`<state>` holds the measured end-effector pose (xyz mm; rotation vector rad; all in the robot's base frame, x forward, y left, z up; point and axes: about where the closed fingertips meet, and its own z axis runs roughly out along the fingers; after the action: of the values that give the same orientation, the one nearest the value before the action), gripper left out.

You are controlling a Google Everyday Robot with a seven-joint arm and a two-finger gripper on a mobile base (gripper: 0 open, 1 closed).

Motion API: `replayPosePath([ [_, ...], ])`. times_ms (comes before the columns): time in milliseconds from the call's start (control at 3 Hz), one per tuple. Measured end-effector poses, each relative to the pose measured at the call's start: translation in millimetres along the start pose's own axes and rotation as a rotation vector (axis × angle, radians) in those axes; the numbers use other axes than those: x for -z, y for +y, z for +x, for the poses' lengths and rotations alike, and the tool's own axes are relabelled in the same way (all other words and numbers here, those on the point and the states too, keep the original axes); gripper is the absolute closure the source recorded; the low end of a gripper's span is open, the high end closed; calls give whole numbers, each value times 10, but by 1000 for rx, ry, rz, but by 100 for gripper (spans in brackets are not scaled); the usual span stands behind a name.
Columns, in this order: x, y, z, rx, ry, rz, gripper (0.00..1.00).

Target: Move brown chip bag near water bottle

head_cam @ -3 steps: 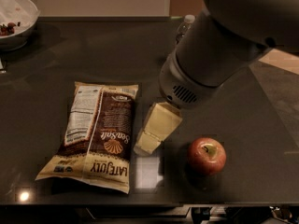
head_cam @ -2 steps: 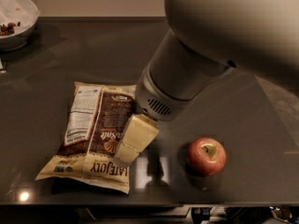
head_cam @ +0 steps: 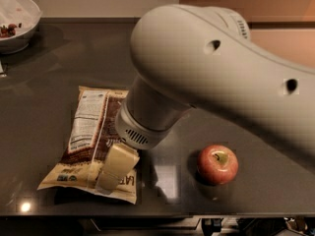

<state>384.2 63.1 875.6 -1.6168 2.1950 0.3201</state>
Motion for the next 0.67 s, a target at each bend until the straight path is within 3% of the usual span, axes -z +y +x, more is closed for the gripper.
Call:
replayPosePath([
  [667,-388,38,-21,-52,43,33,0],
])
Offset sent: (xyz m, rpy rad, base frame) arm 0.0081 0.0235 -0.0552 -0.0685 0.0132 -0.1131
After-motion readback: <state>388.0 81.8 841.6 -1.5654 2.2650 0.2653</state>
